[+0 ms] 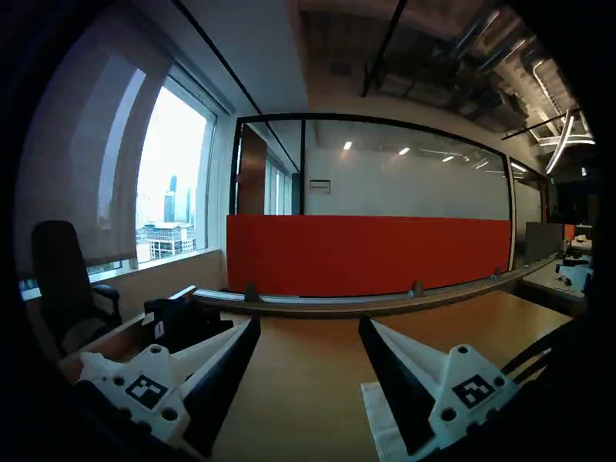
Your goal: Fold towel
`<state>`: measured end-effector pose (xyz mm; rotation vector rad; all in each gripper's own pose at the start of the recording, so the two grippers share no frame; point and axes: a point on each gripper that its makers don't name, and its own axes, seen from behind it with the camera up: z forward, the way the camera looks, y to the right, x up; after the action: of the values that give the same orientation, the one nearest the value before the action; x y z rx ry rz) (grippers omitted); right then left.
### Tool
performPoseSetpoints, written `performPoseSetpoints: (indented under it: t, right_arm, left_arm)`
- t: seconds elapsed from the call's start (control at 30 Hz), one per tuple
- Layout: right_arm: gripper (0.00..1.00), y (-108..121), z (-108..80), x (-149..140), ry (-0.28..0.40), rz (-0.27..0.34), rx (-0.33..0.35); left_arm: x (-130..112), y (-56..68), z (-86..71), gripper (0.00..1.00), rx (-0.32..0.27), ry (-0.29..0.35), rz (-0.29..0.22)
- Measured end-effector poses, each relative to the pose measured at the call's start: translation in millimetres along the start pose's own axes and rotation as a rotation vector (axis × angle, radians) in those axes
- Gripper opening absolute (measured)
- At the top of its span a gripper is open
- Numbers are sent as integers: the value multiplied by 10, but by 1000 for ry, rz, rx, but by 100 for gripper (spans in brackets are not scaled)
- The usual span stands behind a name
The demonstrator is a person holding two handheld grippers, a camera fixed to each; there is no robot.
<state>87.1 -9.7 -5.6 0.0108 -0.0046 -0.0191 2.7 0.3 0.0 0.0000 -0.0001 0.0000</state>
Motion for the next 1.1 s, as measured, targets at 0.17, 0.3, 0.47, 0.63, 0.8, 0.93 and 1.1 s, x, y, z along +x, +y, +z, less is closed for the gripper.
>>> performPoseSetpoints:
  t: [0.17, 0.3, 0.47, 0.63, 0.8, 0.93, 1.1]
  right_arm:
    - [100, -6, -10, 290, -2, -9, -2]
    - [99, -50, -24, 461, 0, -14, 13]
    - [100, -101, -31, 569, -15, -20, 32]
    - [100, -215, -64, 591, -44, -57, 84]
    - [100, -360, -105, 595, -76, -93, 148]
    - [100, -489, -132, 573, -106, -110, 202]
    - [100, -668, -178, 474, -157, -135, 286]
  left_arm:
    - [236, 13, -5, 94, 2, -1, -1]
    - [336, -17, -10, 94, 13, -3, -1]
    - [343, 26, -23, 94, -1, -34, 12]
    - [355, 158, -42, 94, -56, -66, 34]
    - [389, 272, -69, 94, -110, -95, 48]
    - [407, 358, -94, 94, -150, -112, 58]
    - [316, 479, -130, 94, -211, -153, 72]
